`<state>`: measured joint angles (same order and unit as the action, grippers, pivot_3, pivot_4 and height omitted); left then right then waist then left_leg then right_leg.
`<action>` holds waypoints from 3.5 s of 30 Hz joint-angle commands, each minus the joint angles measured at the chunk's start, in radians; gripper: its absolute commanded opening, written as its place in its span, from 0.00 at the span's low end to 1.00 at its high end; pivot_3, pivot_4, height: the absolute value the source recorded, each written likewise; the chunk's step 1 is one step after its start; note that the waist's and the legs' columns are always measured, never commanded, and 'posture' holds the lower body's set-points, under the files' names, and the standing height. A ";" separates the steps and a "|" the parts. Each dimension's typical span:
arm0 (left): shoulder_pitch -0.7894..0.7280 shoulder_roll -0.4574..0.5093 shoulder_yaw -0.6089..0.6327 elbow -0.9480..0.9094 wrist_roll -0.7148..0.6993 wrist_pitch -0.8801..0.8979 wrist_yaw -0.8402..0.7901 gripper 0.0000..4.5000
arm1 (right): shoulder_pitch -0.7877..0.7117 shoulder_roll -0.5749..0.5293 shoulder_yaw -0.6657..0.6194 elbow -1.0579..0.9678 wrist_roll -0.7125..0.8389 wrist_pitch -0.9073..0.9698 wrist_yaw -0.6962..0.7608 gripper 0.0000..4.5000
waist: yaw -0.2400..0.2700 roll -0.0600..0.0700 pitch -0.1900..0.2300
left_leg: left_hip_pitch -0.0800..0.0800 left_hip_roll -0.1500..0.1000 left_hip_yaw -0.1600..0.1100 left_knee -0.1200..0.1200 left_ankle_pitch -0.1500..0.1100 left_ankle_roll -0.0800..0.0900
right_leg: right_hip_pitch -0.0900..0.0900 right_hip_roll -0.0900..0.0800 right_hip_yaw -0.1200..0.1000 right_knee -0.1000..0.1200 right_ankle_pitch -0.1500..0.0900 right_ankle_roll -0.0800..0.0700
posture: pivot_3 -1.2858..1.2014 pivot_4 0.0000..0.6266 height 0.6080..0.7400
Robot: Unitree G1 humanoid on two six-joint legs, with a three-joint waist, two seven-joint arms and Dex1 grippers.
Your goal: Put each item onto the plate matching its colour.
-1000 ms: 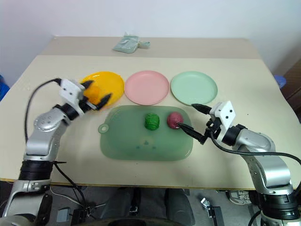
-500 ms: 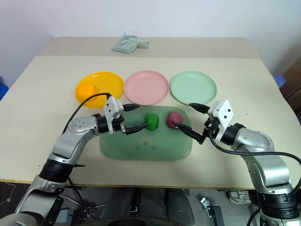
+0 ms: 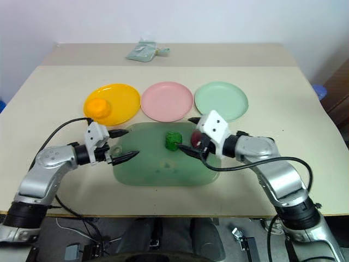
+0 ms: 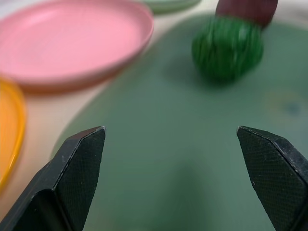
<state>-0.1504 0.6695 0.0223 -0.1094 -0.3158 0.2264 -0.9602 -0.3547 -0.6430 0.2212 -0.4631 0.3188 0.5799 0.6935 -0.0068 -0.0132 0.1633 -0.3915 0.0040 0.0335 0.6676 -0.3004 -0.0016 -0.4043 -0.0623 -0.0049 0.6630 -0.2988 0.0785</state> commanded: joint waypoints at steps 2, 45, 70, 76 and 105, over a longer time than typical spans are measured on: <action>0.052 0.011 0.027 -0.086 -0.023 -0.040 -0.018 0.99 | -0.059 0.048 0.055 0.044 -0.038 0.067 -0.019 1.00 | -0.003 0.000 0.000 | 0.000 0.000 0.000 0.000 0.000 0.000 | 0.000 0.000 0.000 0.000 0.000 0.000 | 0.52 0.24 1.00; 0.094 -0.087 -0.027 -0.183 -0.065 -0.017 0.048 1.00 | -0.491 0.132 -0.212 0.956 -0.238 -0.238 -0.192 0.98 | -0.031 0.002 0.001 | -0.002 -0.001 0.003 -0.003 0.000 0.000 | -0.004 -0.001 0.001 0.001 0.000 0.000 | 0.52 0.24 1.00; 0.092 -0.059 -0.007 -0.201 -0.083 0.023 0.029 1.00 | 0.033 0.000 -0.169 0.217 -0.007 0.027 0.050 0.60 | -0.006 0.002 0.001 | 0.000 0.000 0.001 -0.002 -0.001 0.001 | -0.001 -0.001 0.000 -0.002 0.000 0.000 | 0.52 0.24 1.00; 0.096 -0.043 0.024 -0.219 -0.082 0.056 0.058 1.00 | -0.166 0.168 -0.160 0.268 -0.001 -0.022 -0.045 0.54 | -0.015 0.002 0.001 | 0.000 0.001 0.001 -0.002 -0.001 0.001 | -0.001 0.000 0.000 -0.001 0.000 0.000 | 0.52 0.24 1.00; 0.367 -0.067 0.405 -0.192 -0.097 -0.022 0.254 1.00 | 0.147 -0.164 -0.512 0.440 0.092 -0.260 0.270 0.99 | -0.010 0.001 0.000 | 0.000 -0.003 0.000 -0.003 -0.003 0.004 | 0.001 -0.004 0.000 -0.004 0.000 0.000 | 0.52 0.24 1.00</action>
<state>0.2132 0.5911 0.3840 -0.3033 -0.4182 0.2409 -0.6979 -0.2166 -0.7917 -0.2381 0.0072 0.3735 0.3213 0.9378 -0.0168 -0.0119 0.1636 -0.3911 0.0011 0.0332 0.6644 -0.3030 0.0027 -0.4029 -0.0667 -0.0050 0.6587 -0.2986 0.0787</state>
